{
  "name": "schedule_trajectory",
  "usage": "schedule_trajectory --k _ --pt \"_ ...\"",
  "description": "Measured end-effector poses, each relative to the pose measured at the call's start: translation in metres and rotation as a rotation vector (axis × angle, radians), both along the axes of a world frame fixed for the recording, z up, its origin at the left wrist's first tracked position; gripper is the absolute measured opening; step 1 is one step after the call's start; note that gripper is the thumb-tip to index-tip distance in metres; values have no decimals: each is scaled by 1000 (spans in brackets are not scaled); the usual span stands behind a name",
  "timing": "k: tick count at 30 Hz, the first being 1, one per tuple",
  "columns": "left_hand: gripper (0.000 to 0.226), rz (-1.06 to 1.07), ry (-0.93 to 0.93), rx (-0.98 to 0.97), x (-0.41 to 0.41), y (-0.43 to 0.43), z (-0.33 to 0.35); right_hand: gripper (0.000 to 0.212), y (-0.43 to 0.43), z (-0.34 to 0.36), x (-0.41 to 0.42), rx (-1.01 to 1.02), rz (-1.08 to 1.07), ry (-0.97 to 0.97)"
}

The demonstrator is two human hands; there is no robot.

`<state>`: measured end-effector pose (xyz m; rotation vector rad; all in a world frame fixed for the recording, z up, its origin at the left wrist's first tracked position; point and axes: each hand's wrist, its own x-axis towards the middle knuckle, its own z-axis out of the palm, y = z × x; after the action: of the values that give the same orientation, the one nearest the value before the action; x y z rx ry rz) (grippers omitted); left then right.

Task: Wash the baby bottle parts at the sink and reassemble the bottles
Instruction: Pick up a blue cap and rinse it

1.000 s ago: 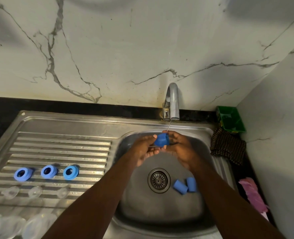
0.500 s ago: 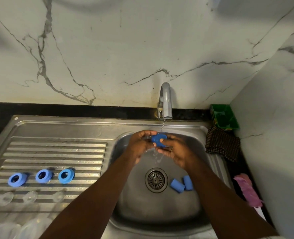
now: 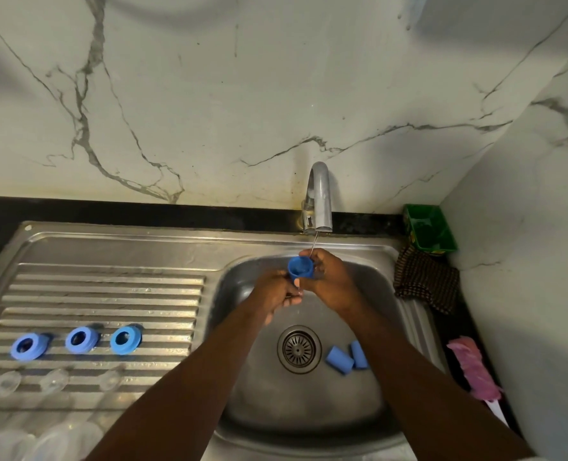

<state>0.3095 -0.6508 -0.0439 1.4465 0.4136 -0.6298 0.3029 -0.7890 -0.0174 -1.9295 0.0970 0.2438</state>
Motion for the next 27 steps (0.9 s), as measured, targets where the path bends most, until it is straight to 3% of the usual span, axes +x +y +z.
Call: schedule_trajectory --k 4,8,12,16,20,23,27 --pt "19 99 0 -69 -3 6 1 50 3 5 0 -34 -39 -26" --pt "18 188 30 -51 -1 19 -5 45 9 9 -3 85 -229 -150" --pt "21 177 41 -17 -3 30 -6 47 12 7 -9 -14 -99 -46" --pt "25 116 70 -52 -5 34 -4 48 6 10 -3 89 -272 -173" --pt "27 68 93 -28 -6 32 0 51 5 8 -5 -12 -168 -46" --pt "31 61 96 -69 -4 27 8 51 -1 10 -8 51 -245 -144" --pt "44 32 115 -198 -1 17 12 50 0 6 -12 116 -137 -66"
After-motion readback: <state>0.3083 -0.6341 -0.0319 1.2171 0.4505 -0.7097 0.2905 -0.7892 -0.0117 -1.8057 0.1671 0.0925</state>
